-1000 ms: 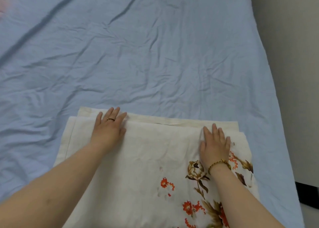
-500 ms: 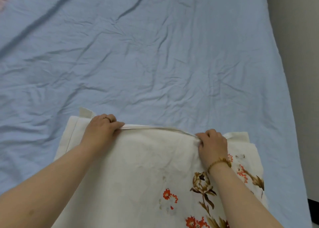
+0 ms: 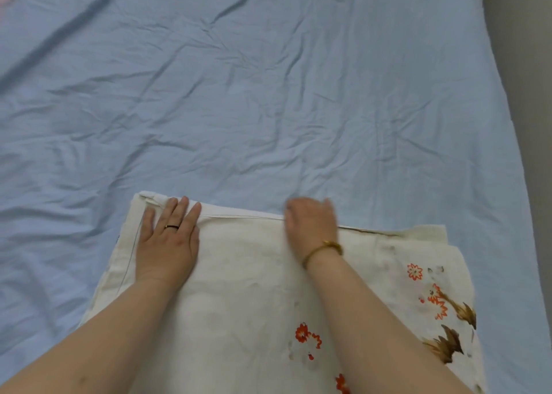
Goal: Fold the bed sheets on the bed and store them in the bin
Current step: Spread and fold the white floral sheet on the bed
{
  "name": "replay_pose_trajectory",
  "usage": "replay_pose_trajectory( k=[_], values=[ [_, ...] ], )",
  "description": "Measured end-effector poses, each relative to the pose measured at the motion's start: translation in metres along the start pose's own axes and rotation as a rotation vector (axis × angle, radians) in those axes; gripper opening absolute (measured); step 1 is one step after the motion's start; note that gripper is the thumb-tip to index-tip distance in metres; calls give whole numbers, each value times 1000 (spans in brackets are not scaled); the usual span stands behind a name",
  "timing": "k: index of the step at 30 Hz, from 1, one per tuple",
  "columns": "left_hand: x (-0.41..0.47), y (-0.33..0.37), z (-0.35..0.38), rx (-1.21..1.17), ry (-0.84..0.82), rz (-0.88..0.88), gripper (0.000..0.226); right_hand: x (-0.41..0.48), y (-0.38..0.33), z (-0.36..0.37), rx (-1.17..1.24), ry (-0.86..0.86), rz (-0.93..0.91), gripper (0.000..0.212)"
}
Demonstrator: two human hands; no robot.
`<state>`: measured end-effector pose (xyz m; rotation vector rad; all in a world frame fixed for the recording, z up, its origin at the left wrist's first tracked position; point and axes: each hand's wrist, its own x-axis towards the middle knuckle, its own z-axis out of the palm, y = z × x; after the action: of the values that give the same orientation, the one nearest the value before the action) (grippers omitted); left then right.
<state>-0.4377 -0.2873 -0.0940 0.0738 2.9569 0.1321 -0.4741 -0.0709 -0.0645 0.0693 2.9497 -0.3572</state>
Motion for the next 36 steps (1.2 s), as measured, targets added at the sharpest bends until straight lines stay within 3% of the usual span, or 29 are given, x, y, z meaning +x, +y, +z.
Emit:
replay_pose_trajectory(
  k=[3,7,10,13,16,19,21,23,25,27,30,32,34,36],
  values=[
    [1,-2,5,13,30,15,48,3,-21,10,61,-123,-86,48],
    [0,-1,5,-81,30,-12,53,-21,52,-8,-96,-121,137,52],
    [-2,1,5,-155,50,-68,63,-51,124,-23,-240,-119,248,76],
    [-2,4,4,-144,130,-95,79,-78,172,-29,-264,-181,460,55],
    [-2,5,4,-99,85,-131,89,-91,183,-26,-128,-139,631,79],
    [-1,5,4,-90,67,-119,89,-83,154,-27,-62,92,704,81],
    [-1,4,4,-92,72,-114,87,-68,110,-22,41,288,634,76],
    [-1,4,3,-85,68,-104,79,-48,57,-4,83,397,404,70],
    [0,2,4,-103,72,-92,75,-31,0,27,20,429,143,61],
    [0,2,3,-107,88,-85,83,-28,-45,56,-53,366,3,54],
    [-2,-4,8,-112,102,-72,81,-36,-70,86,-97,299,-42,51],
    [3,-7,5,-173,76,-47,64,-38,-66,93,-106,304,-46,51],
    [4,-14,4,-238,212,21,49,-37,-63,95,-107,332,-43,52],
    [8,-23,-1,-295,358,24,50,-37,-65,97,-108,345,-42,52]
  ],
)
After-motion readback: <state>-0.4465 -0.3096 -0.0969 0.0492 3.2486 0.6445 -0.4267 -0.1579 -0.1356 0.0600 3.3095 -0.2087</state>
